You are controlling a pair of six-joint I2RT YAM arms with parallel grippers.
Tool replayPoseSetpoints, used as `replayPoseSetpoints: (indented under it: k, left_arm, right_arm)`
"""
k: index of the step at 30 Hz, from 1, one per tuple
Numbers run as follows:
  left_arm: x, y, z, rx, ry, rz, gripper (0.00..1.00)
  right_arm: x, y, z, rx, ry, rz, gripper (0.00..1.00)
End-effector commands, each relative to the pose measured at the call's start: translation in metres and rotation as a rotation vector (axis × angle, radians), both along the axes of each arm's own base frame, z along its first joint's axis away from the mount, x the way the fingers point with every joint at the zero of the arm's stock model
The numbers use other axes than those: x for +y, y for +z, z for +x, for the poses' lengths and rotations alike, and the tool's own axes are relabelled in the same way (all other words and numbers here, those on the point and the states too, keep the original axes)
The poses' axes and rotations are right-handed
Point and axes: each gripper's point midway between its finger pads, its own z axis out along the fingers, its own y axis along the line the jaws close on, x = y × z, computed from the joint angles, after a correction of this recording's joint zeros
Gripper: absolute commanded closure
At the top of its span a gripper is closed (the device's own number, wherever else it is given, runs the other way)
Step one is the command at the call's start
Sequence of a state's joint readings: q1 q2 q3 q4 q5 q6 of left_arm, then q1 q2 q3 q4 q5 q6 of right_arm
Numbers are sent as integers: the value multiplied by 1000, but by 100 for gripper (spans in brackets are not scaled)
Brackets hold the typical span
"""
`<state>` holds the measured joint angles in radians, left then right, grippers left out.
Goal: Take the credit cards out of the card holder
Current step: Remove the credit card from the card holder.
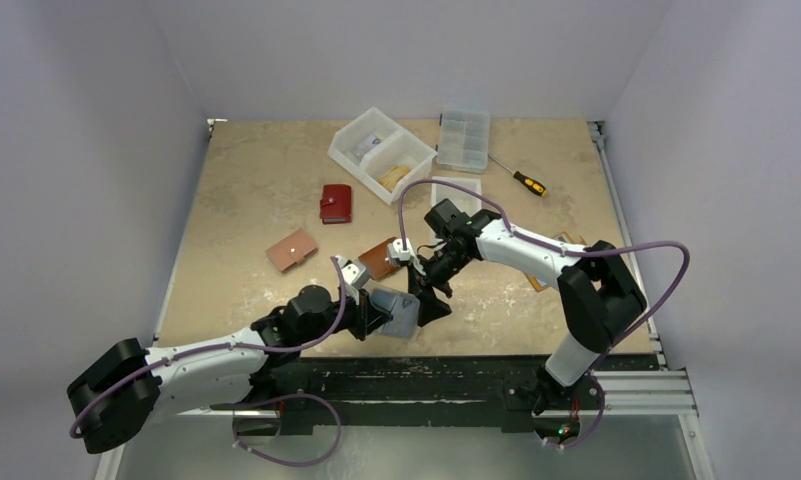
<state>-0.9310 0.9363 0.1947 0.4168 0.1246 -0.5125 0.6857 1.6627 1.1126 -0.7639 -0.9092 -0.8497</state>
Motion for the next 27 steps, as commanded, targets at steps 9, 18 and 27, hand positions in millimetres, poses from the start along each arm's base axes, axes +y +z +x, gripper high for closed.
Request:
replayPoseSetpoints:
  k: [9,18,27]
  left_arm:
    - [-15,52,4,-133,-49,-115,100]
    - [-9,52,3,-144,-25,-143,100]
    - [-6,46,-1,-124,-22,-170,99]
  right_arm:
    - [8,-3,15,-14,-49,-13,24]
    - [9,-2,17,-13,-62,-11,63]
    - [12,4,12,33,-63,1,95]
